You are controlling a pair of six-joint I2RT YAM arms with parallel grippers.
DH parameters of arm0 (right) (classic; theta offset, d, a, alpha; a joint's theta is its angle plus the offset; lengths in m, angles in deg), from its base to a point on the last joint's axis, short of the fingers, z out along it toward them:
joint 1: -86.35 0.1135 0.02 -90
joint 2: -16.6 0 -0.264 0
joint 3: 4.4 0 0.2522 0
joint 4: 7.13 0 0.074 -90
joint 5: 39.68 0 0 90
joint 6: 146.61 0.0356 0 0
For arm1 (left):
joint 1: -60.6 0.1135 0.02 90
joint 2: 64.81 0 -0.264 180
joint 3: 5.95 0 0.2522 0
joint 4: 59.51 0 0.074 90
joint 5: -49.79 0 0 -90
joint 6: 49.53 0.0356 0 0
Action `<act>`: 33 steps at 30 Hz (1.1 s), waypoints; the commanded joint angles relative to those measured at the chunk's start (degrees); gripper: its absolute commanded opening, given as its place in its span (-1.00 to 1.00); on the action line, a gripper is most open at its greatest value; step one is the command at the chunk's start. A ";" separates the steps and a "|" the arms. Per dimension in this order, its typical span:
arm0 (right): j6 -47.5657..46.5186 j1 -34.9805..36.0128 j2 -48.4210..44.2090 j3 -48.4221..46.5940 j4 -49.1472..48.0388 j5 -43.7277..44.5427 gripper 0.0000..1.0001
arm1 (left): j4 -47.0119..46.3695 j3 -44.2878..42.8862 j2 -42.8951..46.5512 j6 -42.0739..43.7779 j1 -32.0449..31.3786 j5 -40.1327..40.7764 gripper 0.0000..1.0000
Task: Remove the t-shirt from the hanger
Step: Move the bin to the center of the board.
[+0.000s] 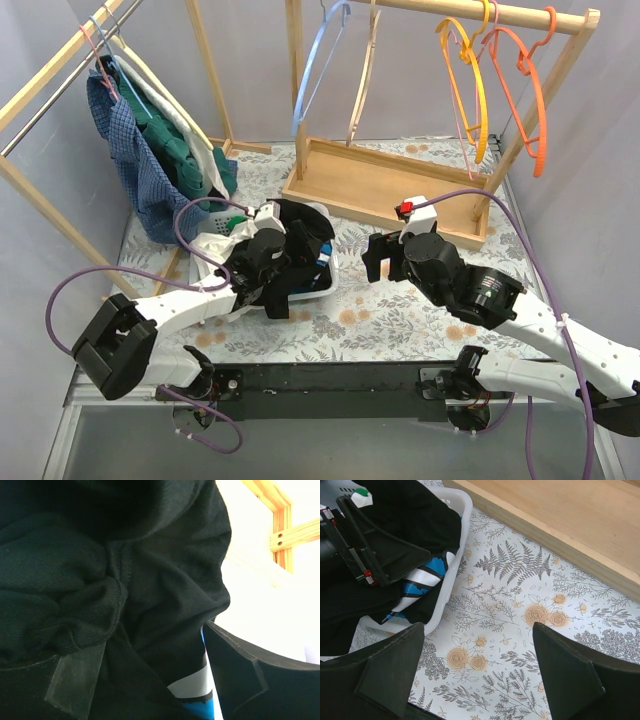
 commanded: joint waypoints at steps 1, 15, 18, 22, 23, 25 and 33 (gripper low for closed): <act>1.26 -0.22 -0.75 -0.90 -0.82 1.31 0.91 | 20.90 2.91 -4.64 0.01 -0.04 -4.10 0.61; 2.49 -0.13 -0.14 -1.34 2.69 1.13 0.96 | 42.61 -15.63 14.25 10.55 -0.30 -0.14 0.96; 2.93 -0.13 -0.49 -1.43 4.54 1.65 0.96 | 44.90 -18.53 18.03 12.75 -0.30 0.82 0.97; 4.16 -0.14 -1.54 -0.64 6.21 1.92 0.96 | 47.46 -23.28 20.33 14.95 -0.39 3.11 0.96; 4.42 -0.13 -1.81 -0.29 6.56 1.92 0.96 | 48.16 -25.11 20.51 15.56 -0.39 3.81 0.96; 5.74 -0.13 -2.68 0.85 7.79 2.01 0.96 | 49.91 -26.62 21.12 15.57 -0.39 6.71 0.96; 10.14 -0.13 -8.12 4.55 12.10 3.50 0.96 | 51.24 -31.45 25.26 18.29 -0.39 9.53 0.96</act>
